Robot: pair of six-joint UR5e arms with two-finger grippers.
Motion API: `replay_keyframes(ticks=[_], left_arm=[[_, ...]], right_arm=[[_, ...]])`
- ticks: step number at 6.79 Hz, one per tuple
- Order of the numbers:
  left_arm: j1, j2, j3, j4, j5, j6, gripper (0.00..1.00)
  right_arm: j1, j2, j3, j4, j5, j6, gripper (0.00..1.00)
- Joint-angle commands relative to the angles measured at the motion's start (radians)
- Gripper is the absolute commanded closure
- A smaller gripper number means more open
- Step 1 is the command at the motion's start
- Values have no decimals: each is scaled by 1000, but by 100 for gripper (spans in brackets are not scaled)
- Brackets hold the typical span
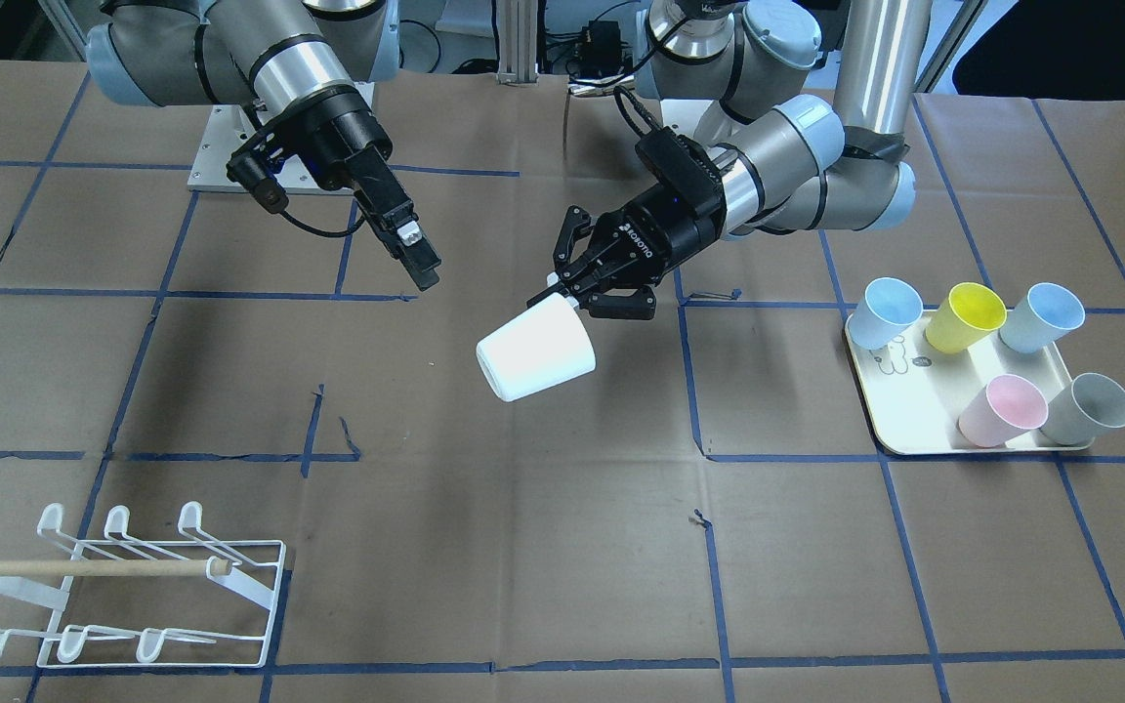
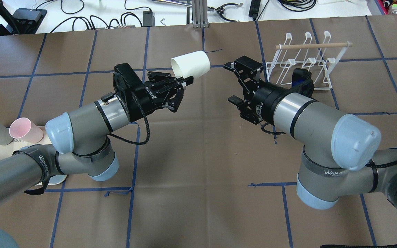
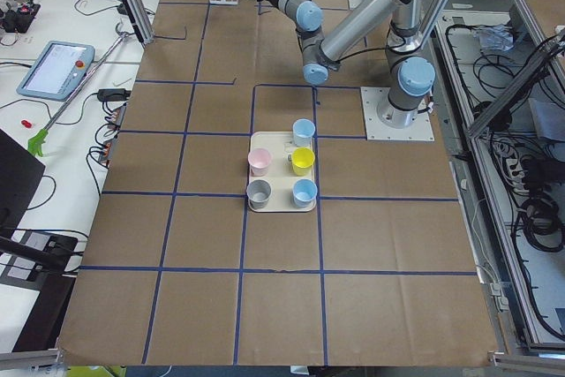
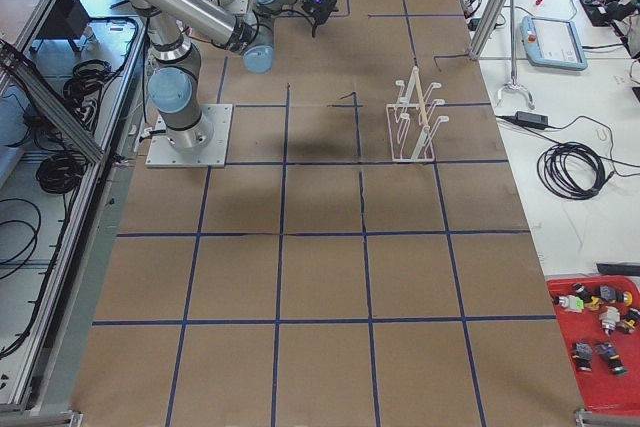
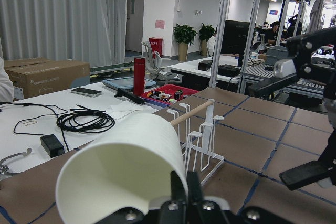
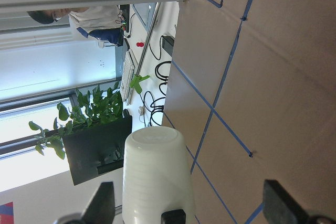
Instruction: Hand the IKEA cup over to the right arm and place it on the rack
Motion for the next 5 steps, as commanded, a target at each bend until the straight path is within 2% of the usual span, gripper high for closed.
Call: replay_keyframes(ticks=[1, 3, 5], left_arm=[[-10, 0, -1, 0, -4, 0, 98], [-12, 2, -1, 0, -4, -2, 97], [-12, -3, -1, 0, -4, -2, 97]], right_arm=[[37, 60, -57, 1, -6, 7, 0], [83, 140, -112, -9, -9, 13, 1], [84, 159, -140, -6, -9, 14, 1]])
